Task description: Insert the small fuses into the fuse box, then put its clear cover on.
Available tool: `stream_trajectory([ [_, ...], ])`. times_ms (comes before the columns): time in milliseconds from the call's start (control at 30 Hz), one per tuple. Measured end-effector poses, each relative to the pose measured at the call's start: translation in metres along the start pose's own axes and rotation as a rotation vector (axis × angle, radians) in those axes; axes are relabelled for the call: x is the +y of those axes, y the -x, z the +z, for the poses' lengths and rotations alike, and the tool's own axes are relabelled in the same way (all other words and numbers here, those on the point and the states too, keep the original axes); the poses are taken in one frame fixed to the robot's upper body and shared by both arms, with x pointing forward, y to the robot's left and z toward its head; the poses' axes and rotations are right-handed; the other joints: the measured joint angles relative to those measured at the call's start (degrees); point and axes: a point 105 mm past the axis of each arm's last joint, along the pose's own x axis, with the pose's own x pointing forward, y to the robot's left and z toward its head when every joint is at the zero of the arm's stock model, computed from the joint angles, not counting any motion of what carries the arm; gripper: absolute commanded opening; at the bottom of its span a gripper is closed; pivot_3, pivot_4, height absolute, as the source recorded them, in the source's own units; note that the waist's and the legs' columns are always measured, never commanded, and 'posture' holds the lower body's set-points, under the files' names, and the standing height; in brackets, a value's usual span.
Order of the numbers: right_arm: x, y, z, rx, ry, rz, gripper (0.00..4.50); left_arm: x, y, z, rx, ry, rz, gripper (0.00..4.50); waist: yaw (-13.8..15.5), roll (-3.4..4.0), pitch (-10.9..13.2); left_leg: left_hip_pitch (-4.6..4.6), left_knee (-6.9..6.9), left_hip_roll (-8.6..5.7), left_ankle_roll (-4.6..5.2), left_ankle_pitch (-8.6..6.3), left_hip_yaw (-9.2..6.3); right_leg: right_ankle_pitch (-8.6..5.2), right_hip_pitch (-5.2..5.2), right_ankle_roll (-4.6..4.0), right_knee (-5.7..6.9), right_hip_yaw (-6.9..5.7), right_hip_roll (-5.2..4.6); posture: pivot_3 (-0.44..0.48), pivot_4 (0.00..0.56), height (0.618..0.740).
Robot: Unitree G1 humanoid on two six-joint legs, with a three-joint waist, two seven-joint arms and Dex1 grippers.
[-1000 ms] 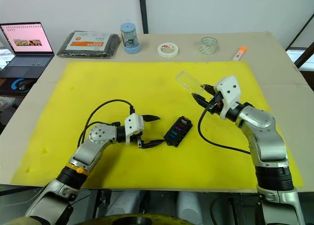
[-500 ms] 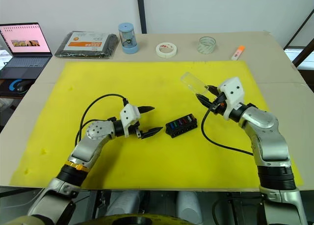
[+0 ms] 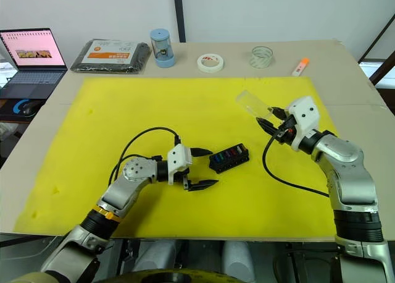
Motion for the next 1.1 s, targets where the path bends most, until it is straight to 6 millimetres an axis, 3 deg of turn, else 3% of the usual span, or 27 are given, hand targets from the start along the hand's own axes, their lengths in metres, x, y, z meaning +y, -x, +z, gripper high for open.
stream_trajectory([
  [267, -0.001, -0.003, 0.007, -0.003, 0.001, -0.009, 1.83, 0.005, -0.019, -0.002, 0.034, -0.007, 0.105, 4.50, 0.3, 0.01, 0.0, 0.03, 0.03, -0.06, 0.01, 0.00, 0.00, 0.00, 0.09, 0.01, -0.01, 0.00, 0.00, 0.000, 0.150, 0.740],
  [367, -0.002, -0.005, 0.011, -0.009, 0.004, -0.011, 1.83, 0.005, -0.021, -0.002, 0.036, 0.004, 0.120, 3.92, 0.3, 0.01, 0.0, 0.03, 0.03, -0.06, 0.01, -0.01, 0.00, 0.00, 0.09, 0.01, -0.01, 0.00, -0.01, 0.000, 0.150, 0.740],
  [467, 0.000, -0.006, 0.013, -0.008, 0.005, -0.007, 1.83, 0.003, -0.021, -0.002, 0.041, 0.016, 0.125, 2.89, 0.2, 0.01, 0.0, 0.04, 0.03, -0.06, 0.01, -0.01, 0.00, 0.00, 0.09, 0.01, -0.01, 0.00, -0.01, 0.000, 0.150, 0.740],
  [500, 0.000, -0.006, 0.014, -0.009, 0.006, -0.008, 1.83, 0.003, -0.020, -0.003, 0.042, 0.020, 0.126, 2.74, 0.1, 0.01, 0.0, 0.05, 0.03, -0.05, 0.01, -0.01, 0.00, 0.00, 0.09, 0.01, -0.01, 0.00, -0.01, 0.000, 0.150, 0.740],
  [767, 0.004, -0.009, 0.016, -0.015, 0.003, -0.005, 1.83, 0.005, -0.020, -0.002, 0.039, 0.009, 0.098, 2.74, 0.1, 0.03, -0.1, 0.05, 0.02, -0.04, 0.01, -0.01, 0.00, 0.00, 0.10, 0.01, -0.01, -0.01, 0.00, 0.000, 0.150, 0.740],
  [933, 0.008, -0.010, 0.014, -0.013, -0.003, 0.018, 1.83, 0.011, -0.005, -0.004, 0.025, 0.014, 0.039, 2.74, -0.2, 0.03, -0.1, 0.04, 0.01, 0.03, 0.01, 0.00, 0.01, 0.00, 0.03, 0.01, 0.01, 0.00, 0.01, 0.000, 0.150, 0.740],
  [1100, 0.016, -0.007, 0.021, -0.019, -0.019, 0.132, 1.83, 0.023, 0.044, -0.012, 0.066, -0.047, -0.110, 2.74, -1.4, 0.08, -0.1, 0.08, -0.04, 0.14, -0.02, 0.01, -0.03, 0.00, -0.03, -0.02, 0.06, 0.01, 0.11, 0.000, 0.150, 0.740],
])
